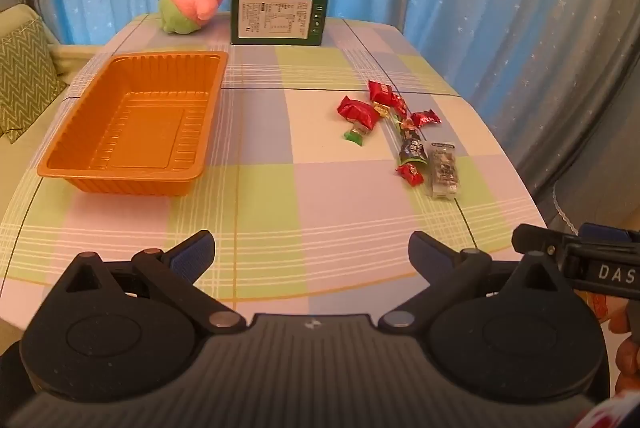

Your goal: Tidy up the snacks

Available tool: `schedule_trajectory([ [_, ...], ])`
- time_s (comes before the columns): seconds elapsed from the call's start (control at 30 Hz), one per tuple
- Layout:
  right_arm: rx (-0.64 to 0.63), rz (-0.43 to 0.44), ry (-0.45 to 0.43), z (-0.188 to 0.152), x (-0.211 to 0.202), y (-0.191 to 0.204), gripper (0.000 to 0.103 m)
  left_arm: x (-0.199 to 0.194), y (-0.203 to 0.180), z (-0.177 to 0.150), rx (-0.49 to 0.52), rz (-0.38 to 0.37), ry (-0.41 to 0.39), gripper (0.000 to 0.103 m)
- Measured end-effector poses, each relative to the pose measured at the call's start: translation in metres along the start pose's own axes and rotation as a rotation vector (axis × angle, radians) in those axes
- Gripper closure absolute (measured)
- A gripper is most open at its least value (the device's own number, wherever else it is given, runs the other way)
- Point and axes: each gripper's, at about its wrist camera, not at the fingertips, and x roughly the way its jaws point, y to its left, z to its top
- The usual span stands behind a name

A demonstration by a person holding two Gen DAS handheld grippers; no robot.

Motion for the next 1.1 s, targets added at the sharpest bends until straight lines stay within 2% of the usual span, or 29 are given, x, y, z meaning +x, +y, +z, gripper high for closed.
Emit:
schedule_trajectory([
  [0.23,-0.004,-0.002,0.011,0.002,0.005,-0.003,0.001,0.001,0.001,0.001,-0.038,-0.016,0.001,0.001],
  [0.43,-0.007,-0.01,-0.01,0.001,-0.005,0.003,0.001,-0.004,0.0,-0.002,-0.027,-0.037,-0.017,0.004],
  [1.1,0.001,-0.005,-0.015,0.003,-0.008,-0.002,0.001,-0.005,-0.007,0.001,-0.016,-0.037,-0.017,0.004],
])
